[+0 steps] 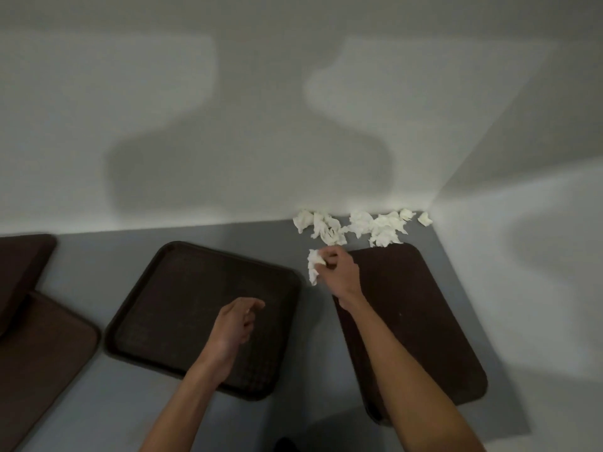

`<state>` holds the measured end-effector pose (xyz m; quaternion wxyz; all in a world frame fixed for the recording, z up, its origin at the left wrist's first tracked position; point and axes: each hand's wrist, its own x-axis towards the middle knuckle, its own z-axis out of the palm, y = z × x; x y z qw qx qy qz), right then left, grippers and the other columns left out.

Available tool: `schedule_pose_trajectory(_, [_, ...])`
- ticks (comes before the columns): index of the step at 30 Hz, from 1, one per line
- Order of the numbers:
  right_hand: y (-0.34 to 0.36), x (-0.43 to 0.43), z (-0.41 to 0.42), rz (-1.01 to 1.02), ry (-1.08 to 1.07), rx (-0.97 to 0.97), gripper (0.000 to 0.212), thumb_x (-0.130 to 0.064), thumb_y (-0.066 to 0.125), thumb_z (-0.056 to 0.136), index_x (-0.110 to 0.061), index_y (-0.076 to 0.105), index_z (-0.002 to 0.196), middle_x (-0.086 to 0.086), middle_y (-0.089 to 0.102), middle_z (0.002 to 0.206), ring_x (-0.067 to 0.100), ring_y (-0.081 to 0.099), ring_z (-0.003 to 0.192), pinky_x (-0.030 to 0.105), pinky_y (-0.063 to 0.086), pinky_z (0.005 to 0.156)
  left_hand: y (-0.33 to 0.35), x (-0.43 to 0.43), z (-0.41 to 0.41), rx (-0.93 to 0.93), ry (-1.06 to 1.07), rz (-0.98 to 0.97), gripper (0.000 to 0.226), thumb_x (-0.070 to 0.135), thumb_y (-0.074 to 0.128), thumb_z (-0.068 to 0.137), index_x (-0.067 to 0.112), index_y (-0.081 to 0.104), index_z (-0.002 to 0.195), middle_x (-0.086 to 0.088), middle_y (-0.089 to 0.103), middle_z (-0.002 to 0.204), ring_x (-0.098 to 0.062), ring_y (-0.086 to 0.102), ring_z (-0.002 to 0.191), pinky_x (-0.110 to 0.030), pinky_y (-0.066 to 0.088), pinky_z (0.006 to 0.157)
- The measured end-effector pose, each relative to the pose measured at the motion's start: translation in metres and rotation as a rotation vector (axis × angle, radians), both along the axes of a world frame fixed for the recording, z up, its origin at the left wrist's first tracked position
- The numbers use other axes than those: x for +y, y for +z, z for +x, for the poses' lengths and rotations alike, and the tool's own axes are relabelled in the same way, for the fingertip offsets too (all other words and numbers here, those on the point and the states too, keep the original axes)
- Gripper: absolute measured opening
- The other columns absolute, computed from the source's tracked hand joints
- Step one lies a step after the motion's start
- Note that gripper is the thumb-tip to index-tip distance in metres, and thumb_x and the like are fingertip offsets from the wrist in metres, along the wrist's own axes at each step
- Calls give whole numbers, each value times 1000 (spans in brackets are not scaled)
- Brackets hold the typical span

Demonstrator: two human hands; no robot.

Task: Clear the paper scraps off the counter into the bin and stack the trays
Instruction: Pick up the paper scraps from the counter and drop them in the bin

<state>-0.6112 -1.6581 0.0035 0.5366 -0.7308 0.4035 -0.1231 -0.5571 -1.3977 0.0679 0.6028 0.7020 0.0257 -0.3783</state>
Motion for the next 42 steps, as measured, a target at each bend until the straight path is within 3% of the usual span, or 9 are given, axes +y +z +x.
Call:
schedule_pose_trajectory(3, [26, 9, -48, 286, -74, -198, 24, 0, 77, 88, -17, 76, 104, 5, 77, 105, 25, 76, 104, 46, 64, 89, -2, -20, -15, 3, -66, -24, 34, 12, 44, 100, 6, 78, 103, 5, 39, 65, -9, 33, 56, -27, 24, 52])
schedule_pose_trajectory(10, [64, 44, -188, 458, -110, -259, 15, 5, 70, 92, -2, 80, 100, 14, 80, 106, 26, 75, 110, 34, 59, 98, -11, -54, -92, -124, -379, -19, 42, 12, 35, 111, 19, 76, 112, 7, 45, 67, -9, 40, 63, -20, 37, 57])
schedule_pose_trajectory(14, [65, 67, -285, 377, -92, -169, 26, -5, 81, 87, -17, 82, 110, 0, 80, 109, 14, 74, 107, 28, 60, 92, -9, -61, -167, -53, -581, -61, 36, 10, 37, 111, 17, 71, 122, -4, 60, 87, -14, 56, 79, -19, 52, 68])
schedule_pose_trajectory(18, [43, 98, -388, 296, -149, -171, 27, 0, 79, 87, -19, 83, 105, 3, 80, 105, 21, 76, 102, 36, 61, 90, -11, -61, -258, 32, -720, -103, 29, 13, 40, 111, 12, 66, 125, -14, 70, 96, -18, 65, 80, -26, 57, 77])
schedule_pose_trajectory(26, [-19, 173, -598, 355, -461, -245, 12, -3, 66, 101, -3, 78, 104, 15, 77, 104, 34, 76, 101, 48, 64, 87, -67, -23, -447, -13, -874, -31, 16, 18, 53, 108, 4, 53, 115, -13, 76, 91, -24, 63, 73, -36, 50, 70])
schedule_pose_trajectory(30, [-55, 207, -684, 329, -638, -78, 24, 6, 63, 96, -8, 82, 95, 5, 81, 90, 15, 78, 88, 21, 59, 75, -107, 3, -535, -66, -998, 61, 20, 22, 64, 102, 4, 56, 105, -6, 79, 91, -15, 57, 73, -20, 44, 62])
schedule_pose_trajectory(34, [-107, 231, -749, 399, -796, 64, 22, -6, 68, 94, -19, 86, 92, -8, 81, 86, 1, 75, 81, 14, 53, 72, -156, 22, -599, -143, -1007, 152, 12, 20, 82, 87, 11, 75, 91, -10, 77, 87, -12, 66, 76, -21, 52, 66])
schedule_pose_trajectory(37, [-168, 244, -791, 482, -929, 162, 22, -13, 67, 98, -20, 86, 91, -3, 81, 83, 8, 76, 76, 30, 59, 76, -201, 27, -637, -157, -1042, 244, 10, 24, 87, 81, 20, 81, 89, 4, 79, 84, -13, 74, 84, -27, 58, 78])
schedule_pose_trajectory(42, [-294, 269, -847, 422, -876, 504, 23, -21, 70, 95, -36, 81, 106, 6, 79, 101, 25, 73, 84, 42, 63, 81, -295, 26, -689, -233, -1146, 322, 12, 30, 90, 76, 25, 84, 85, 9, 78, 80, -1, 71, 73, -17, 56, 67])
